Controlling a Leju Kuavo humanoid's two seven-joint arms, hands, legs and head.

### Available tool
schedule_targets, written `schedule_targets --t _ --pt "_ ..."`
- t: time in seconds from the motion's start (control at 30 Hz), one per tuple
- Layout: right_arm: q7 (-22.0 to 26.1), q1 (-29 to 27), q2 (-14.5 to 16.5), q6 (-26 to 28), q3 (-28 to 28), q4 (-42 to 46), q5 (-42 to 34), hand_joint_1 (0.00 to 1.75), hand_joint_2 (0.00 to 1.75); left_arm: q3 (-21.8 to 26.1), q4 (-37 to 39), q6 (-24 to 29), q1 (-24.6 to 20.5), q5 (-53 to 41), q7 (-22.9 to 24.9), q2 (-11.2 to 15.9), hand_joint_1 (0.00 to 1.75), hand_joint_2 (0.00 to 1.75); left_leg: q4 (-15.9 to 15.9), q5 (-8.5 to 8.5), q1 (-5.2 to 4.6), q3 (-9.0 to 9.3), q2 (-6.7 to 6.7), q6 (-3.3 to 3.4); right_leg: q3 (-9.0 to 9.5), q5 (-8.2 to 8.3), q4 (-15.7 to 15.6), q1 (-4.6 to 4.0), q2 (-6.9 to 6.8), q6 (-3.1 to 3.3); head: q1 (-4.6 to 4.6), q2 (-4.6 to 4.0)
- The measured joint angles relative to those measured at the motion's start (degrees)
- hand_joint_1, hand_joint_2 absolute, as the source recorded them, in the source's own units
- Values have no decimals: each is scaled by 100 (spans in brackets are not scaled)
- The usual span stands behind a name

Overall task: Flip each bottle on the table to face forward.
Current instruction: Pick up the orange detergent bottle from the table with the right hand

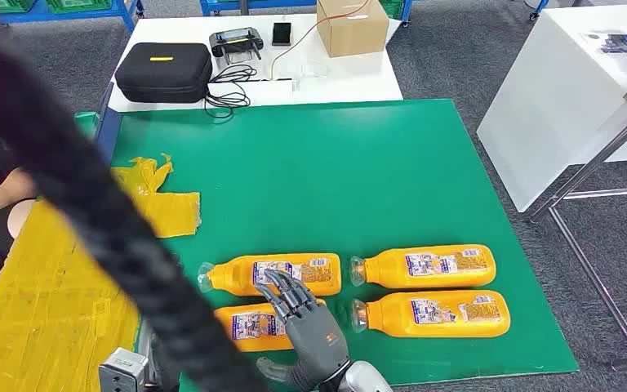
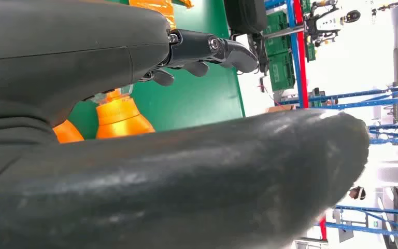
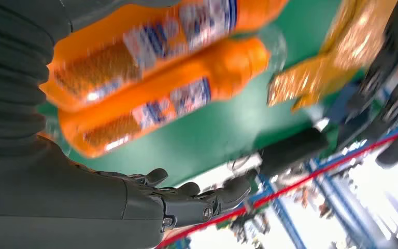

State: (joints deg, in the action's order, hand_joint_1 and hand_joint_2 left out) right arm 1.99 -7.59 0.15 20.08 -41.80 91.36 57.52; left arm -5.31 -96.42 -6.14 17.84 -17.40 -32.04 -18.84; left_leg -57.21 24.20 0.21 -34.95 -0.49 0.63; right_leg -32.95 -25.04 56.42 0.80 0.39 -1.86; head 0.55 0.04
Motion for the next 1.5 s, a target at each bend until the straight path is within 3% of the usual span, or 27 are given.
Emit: schedule_targets --t 0.43,1.5 --pt "-505 477 -106 -476 -597 -500 -369 0 175 15 109 -173 -34 68 -20 0 0 0 0 0 1 1 1 0 -1 0 0 0 0 0 0 0" --pt "-1154 629 -48 -1083 -513 -1234 354 0 175 205 192 -278 -56 191 -90 -32 0 0 0 0 0 3 0 0 3 0 0 1 0 0 0 0"
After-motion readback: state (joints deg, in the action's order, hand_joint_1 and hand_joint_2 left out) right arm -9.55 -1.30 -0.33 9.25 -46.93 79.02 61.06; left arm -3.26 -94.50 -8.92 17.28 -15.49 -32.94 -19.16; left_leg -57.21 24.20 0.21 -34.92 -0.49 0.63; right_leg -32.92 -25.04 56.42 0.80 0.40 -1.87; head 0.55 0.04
